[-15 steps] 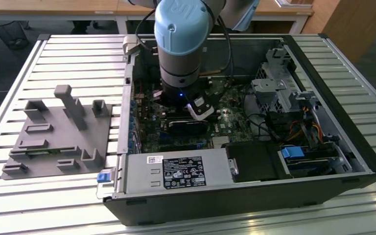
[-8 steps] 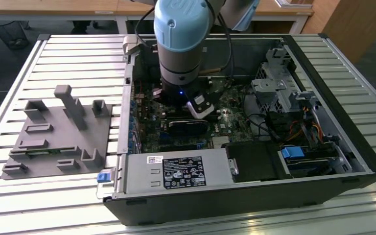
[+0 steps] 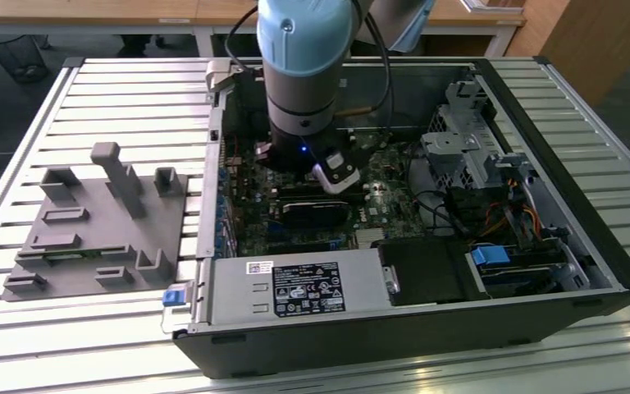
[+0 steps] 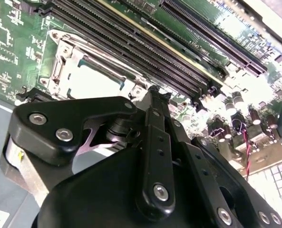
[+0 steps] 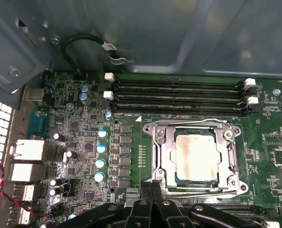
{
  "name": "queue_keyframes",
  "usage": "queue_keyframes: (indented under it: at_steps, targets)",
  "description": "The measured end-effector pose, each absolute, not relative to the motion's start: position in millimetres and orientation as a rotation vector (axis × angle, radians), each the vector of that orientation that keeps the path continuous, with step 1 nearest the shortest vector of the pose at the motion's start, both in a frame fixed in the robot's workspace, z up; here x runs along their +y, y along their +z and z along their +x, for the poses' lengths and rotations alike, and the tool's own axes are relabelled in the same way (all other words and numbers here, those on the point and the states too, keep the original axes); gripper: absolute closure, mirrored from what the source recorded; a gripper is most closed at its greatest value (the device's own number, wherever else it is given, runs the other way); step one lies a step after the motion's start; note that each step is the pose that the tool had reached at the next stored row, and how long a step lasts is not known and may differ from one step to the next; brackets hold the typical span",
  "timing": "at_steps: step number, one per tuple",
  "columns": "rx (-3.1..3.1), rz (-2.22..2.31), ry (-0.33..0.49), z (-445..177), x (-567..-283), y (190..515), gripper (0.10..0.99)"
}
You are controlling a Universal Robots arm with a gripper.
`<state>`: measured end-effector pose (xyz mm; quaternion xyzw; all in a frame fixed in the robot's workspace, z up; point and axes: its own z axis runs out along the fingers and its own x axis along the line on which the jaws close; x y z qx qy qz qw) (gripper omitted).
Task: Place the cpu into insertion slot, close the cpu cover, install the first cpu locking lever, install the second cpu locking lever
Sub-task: 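Install the second cpu locking lever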
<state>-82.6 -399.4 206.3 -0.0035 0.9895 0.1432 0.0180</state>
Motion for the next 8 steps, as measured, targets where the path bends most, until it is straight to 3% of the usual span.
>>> queue_keyframes:
  at_steps: [8]
  targets:
    - [3.073,-0.011,0.445,-82.6,-399.4,209.5,0.980]
